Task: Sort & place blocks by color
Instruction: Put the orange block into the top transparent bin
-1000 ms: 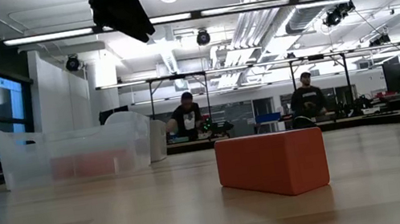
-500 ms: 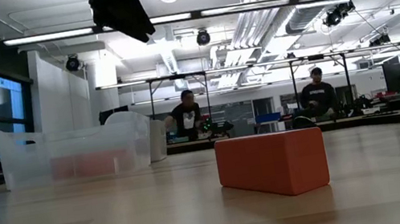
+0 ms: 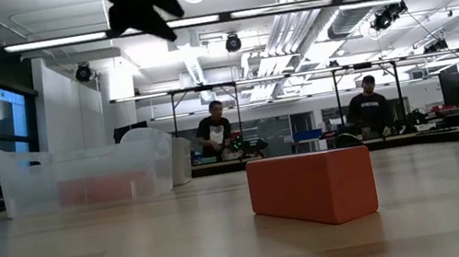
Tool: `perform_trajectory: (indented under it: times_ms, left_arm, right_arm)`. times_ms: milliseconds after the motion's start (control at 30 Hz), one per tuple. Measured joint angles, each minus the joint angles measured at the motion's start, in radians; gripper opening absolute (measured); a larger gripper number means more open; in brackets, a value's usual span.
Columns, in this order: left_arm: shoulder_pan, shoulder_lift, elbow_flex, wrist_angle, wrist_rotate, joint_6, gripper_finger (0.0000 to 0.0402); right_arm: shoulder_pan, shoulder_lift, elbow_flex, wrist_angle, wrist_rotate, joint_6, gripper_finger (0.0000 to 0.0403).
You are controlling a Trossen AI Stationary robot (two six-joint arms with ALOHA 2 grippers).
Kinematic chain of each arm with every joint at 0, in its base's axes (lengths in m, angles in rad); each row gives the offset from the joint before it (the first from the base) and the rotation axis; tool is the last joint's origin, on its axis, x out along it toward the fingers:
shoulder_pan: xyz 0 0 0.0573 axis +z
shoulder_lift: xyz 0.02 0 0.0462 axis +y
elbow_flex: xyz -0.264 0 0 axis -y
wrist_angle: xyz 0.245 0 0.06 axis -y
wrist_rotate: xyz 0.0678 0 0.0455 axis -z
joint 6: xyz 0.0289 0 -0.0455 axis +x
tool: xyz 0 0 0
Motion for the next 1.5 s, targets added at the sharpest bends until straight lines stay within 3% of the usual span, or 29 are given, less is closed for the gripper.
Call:
perform_trajectory:
  times_ms: [300, 667, 867, 1100, 1367, 1500]
  left_arm:
    - [-0.117, 0.0, 0.0, 0.17, 0.017, 0.109, 0.0257]
    - [-0.216, 0.0, 0.0, 0.415, 0.034, 0.241, 0.0259]
    - [-0.251, 0.0, 0.0, 0.431, 0.035, 0.251, 0.0259]
    - [-0.281, -0.012, 0.001, 0.255, 0.032, 0.109, 0.0259]
    - [-0.281, -0.038, -0.002, -0.164, -0.003, -0.041, 0.0259]
    - [-0.271, -0.048, -0.001, -0.386, -0.028, -0.105, 0.0259]
  right_arm:
    - [0.0, -0.001, 0.127, -0.176, 0.108, -0.044, 0.0195]
    - [0.0, -0.002, 0.321, -0.429, 0.32, -0.077, 0.0195]
    - [-0.016, -0.002, 0.388, -0.48, 0.368, -0.121, 0.0195]
    - [-0.067, -0.002, 0.417, -0.369, 0.421, -0.278, 0.0196]
    - [-0.124, 0.003, 0.418, -0.13, 0.463, -0.335, 0.0227]
    - [-0.165, 0.032, 0.418, -0.03, 0.429, -0.339, 0.0233]
